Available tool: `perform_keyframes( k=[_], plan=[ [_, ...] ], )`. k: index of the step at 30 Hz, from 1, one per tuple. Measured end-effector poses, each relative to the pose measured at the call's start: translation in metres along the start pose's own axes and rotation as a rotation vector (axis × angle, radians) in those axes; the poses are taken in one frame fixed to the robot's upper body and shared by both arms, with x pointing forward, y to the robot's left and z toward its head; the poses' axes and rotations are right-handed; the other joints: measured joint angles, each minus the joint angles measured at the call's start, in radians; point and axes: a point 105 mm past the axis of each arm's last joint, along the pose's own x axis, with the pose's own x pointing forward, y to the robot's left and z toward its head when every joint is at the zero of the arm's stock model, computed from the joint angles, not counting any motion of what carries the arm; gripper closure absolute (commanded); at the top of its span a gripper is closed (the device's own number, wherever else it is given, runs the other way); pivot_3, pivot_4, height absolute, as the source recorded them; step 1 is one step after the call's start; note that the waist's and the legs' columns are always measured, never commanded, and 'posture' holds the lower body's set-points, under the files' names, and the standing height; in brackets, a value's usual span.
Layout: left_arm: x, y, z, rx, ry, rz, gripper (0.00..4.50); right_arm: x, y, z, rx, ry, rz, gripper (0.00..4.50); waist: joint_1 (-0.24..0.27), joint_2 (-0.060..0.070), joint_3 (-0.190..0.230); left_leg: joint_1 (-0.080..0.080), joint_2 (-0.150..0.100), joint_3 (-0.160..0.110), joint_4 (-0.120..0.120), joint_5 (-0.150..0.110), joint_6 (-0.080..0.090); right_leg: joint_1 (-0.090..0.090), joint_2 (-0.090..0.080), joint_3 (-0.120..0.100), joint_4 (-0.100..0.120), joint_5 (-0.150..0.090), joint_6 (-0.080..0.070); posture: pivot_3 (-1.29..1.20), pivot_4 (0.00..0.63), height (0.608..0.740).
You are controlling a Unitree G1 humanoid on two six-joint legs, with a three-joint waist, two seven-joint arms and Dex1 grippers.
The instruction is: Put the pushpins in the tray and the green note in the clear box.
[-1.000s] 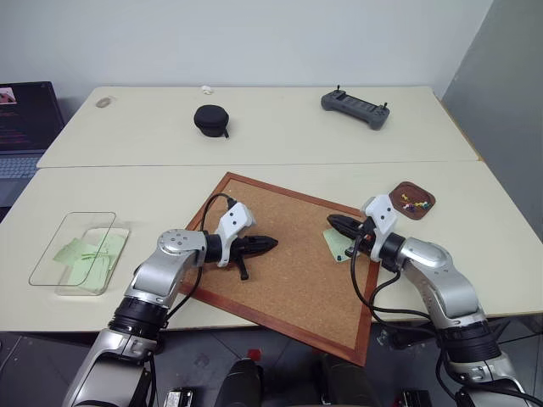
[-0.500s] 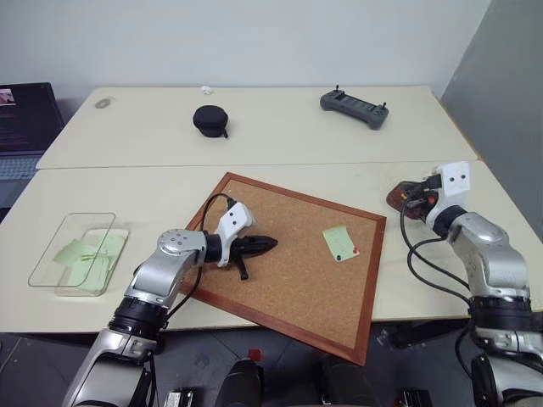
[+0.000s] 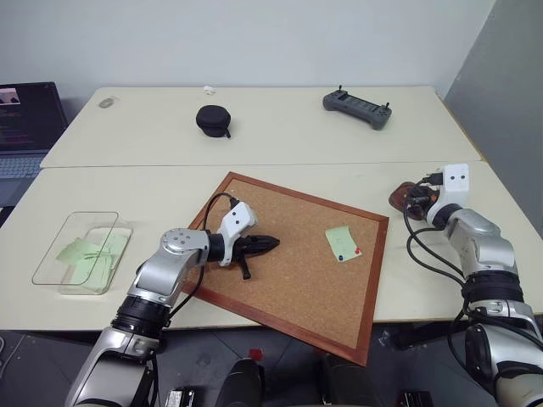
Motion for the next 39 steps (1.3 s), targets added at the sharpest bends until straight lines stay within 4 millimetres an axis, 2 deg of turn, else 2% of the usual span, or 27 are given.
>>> perform_keyframes(
  k=[12,17,18,21,24,27,31,36,39],
  plan=[
    [0.001,0.001,0.001,0.01,0.007,-0.001,4.5,0.0,-0.003,0.004,-0.003,-0.023,-0.016,2.93,0.0,0.0,0.0,0.0,0.0,0.0,0.0,0.0,0.0,0.0,0.0,0.0,0.0,0.0,0.0,0.0,0.15,0.74],
    [0.002,0.002,0.002,0.014,0.009,-0.002,4.5,-0.005,-0.001,0.015,-0.017,-0.076,0.016,2.93,0.0,0.0,0.0,0.0,0.0,0.0,0.0,0.0,0.0,0.0,0.0,0.0,0.0,0.0,0.0,0.0,0.15,0.74],
    [0.003,0.001,0.003,0.019,0.008,-0.005,4.5,-0.014,0.005,0.02,-0.053,-0.101,0.079,2.93,0.003,0.001,0.0,-0.001,0.0,-0.002,-0.001,0.0,0.0,0.0,0.0,-0.001,-0.001,0.0,0.0,0.0,0.15,0.74],
    [0.002,0.002,0.002,0.019,0.013,-0.003,4.5,-0.035,0.042,0.026,-0.134,-0.143,0.308,2.93,0.001,0.002,0.0,-0.001,0.0,-0.002,0.0,0.0,0.0,0.0,0.0,-0.001,-0.001,0.0,0.0,0.0,0.15,0.74],
    [0.002,0.002,0.002,0.019,0.013,-0.003,4.5,-0.073,0.089,0.01,-0.228,-0.108,0.603,2.93,0.002,0.002,0.0,-0.001,0.0,-0.003,0.0,0.0,0.0,0.0,0.0,-0.002,-0.001,0.0,0.0,0.0,0.15,0.74],
    [0.001,0.003,0.002,0.02,0.02,0.005,4.5,-0.097,0.118,-0.01,-0.283,-0.055,0.777,2.93,0.001,0.002,0.0,0.0,0.0,-0.002,0.001,0.0,0.0,0.001,-0.001,-0.001,-0.001,0.0,0.001,0.0,0.15,0.74],
    [0.001,0.004,0.001,0.018,0.022,0.008,4.5,-0.107,0.133,-0.027,-0.306,-0.019,0.856,2.93,0.0,0.001,0.0,0.0,0.0,-0.001,0.001,0.0,0.0,0.001,0.0,-0.001,-0.001,0.0,0.001,0.0,0.15,0.74],
    [0.001,0.004,0.001,0.02,0.022,0.006,4.5,-0.095,0.139,-0.04,-0.297,-0.014,0.822,2.93,0.001,0.001,0.0,0.0,0.0,-0.001,0.001,0.0,0.0,0.001,0.001,-0.001,-0.001,0.0,0.001,0.0,0.15,0.74],
    [0.001,0.003,0.002,0.019,0.022,0.004,4.5,-0.09,0.138,-0.04,-0.298,-0.021,0.8,2.93,0.001,0.001,0.0,0.0,0.0,-0.001,0.001,0.0,0.0,0.001,0.001,-0.001,-0.001,0.0,0.001,0.0,0.15,0.74]
  ],
)
